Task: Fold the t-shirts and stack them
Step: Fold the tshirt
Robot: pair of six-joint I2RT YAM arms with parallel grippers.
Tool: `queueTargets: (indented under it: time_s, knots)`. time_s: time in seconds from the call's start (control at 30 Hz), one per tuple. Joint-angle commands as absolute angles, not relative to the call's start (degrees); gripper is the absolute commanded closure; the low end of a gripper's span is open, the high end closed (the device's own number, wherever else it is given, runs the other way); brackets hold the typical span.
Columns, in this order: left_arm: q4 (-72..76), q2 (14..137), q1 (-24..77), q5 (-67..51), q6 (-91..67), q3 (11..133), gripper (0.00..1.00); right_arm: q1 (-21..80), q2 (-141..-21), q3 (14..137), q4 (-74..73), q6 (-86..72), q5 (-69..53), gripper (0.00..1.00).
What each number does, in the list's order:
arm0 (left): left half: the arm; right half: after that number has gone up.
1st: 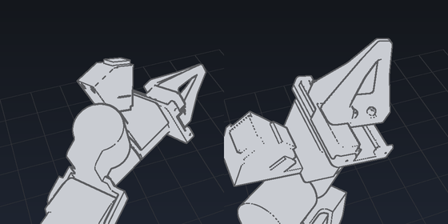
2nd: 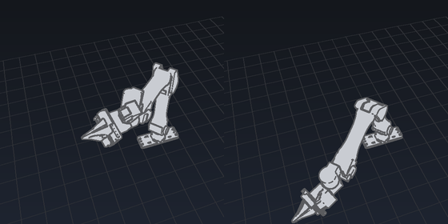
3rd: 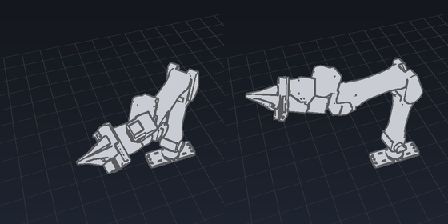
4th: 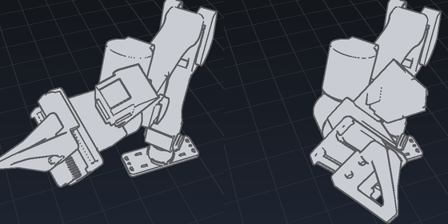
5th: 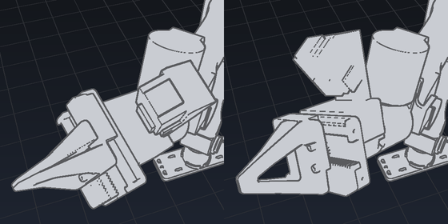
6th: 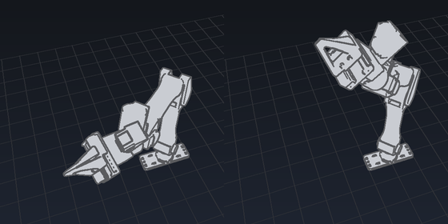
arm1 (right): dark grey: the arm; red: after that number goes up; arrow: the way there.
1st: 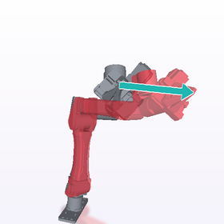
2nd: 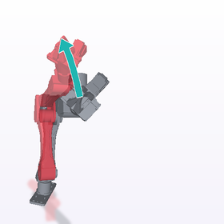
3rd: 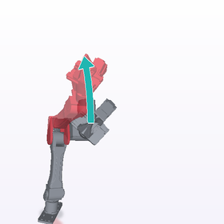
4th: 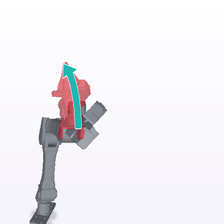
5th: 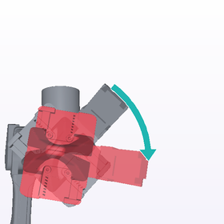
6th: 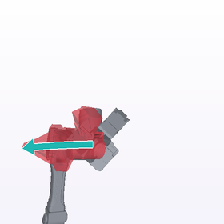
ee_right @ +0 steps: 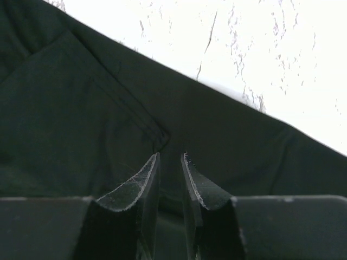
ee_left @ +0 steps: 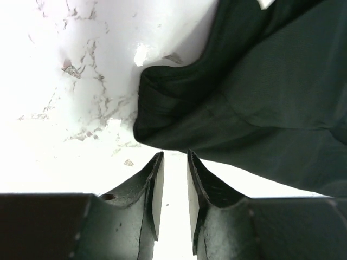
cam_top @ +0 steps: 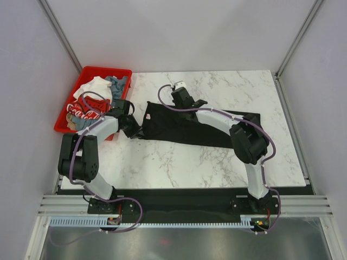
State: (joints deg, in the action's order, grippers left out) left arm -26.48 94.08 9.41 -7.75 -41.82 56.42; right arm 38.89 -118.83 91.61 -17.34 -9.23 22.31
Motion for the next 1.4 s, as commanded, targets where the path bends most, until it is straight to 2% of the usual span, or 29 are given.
queueTargets:
  time_s: [0.0, 0.2, 0.4, 0.43, 0.6, 0.63, 0.8, 1.07, 1.2, 1.3, 1.37]
  knots:
    - [-26.46, 90.27, 10.89, -6.5, -39.55, 59.06, 0.68, 38.41, -112.86, 90.44, -18.81, -13.09, 21.1, 0.7]
    - [-26.46, 94.99, 14.49, -8.09, -40.25, 64.59, 0.67, 37.18, -106.98, 88.77, -20.92, -15.72, 22.15, 0.66]
    - [-26.46, 103.52, 15.29, -6.86, -39.82, 70.48, 0.67, 35.69, -99.34, 86.57, -22.59, -16.35, 21.97, 0.55]
    - [-26.63, 105.8, 15.29, -5.72, -39.64, 72.05, 0.67, 35.25, -98.27, 86.05, -22.94, -16.43, 22.06, 0.48]
    - [-26.63, 113.72, 15.29, -4.39, -38.85, 77.33, 0.67, 33.4, -91.69, 84.38, -23.38, -17.93, 23.11, 0.27]
    - [-26.54, 116.34, 15.29, -4.31, -38.59, 79.52, 0.67, 32.7, -90.89, 83.94, -23.38, -18.45, 23.29, 0.2]
    - [-26.63, 122.6, 15.29, -1.41, -36.48, 87.08, 0.67, 30.68, -85.71, 81.83, -23.29, -20.39, 24.52, 0.05]
    - [-26.72, 137.08, 15.38, -1.31, -34.19, 108.95, 0.67, 25.32, -81.39, 78.75, -20.92, -22.76, 26.98, 0.04]
    - [-26.63, 146.04, 14.85, -10.16, -34.54, 130.71, 0.66, 24.0, -82.61, 78.05, -17.76, -22.76, 25.5, 0.04]
    - [-26.46, 146.17, 14.94, -14.83, -35.68, 139.27, 0.64, 23.47, -84.72, 79.8, -18.97, -22.06, 22.94, 0.04]
    - [-26.28, 143.54, 14.94, -16.69, -36.29, 139.84, 0.63, 23.38, -84.29, 79.81, -19.34, -22.06, 22.15, 0.04]
